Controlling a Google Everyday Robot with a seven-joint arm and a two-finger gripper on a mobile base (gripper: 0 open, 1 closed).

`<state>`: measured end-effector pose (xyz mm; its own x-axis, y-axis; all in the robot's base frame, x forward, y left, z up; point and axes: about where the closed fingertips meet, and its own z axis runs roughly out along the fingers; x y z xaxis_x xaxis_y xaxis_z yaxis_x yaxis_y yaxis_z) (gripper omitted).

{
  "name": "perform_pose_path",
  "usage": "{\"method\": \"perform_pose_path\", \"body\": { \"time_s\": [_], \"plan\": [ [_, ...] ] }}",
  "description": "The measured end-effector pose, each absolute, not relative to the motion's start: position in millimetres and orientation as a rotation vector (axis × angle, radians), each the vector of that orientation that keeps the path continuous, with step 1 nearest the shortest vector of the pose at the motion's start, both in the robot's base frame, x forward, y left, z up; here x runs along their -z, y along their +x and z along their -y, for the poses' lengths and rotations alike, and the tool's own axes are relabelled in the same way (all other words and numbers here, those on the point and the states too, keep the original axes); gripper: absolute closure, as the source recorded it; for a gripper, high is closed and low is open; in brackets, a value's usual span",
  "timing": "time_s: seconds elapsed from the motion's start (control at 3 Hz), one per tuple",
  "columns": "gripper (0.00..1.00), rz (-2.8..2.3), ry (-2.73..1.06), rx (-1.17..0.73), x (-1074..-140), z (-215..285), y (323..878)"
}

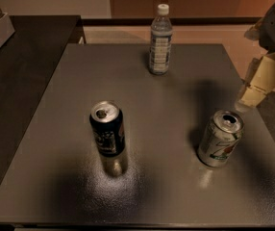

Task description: Move blue plastic bottle near pepsi can

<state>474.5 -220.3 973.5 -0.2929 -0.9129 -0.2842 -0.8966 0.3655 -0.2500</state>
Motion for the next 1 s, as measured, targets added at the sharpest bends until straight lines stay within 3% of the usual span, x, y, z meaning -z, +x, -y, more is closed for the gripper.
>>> {"method": "perform_pose_path", "body": {
  "time_s": [1.0],
  "plan": [
    [0.0, -2.216, -1.3, -0.095, -972.1, 222.4, 580.2]
  ]
}}
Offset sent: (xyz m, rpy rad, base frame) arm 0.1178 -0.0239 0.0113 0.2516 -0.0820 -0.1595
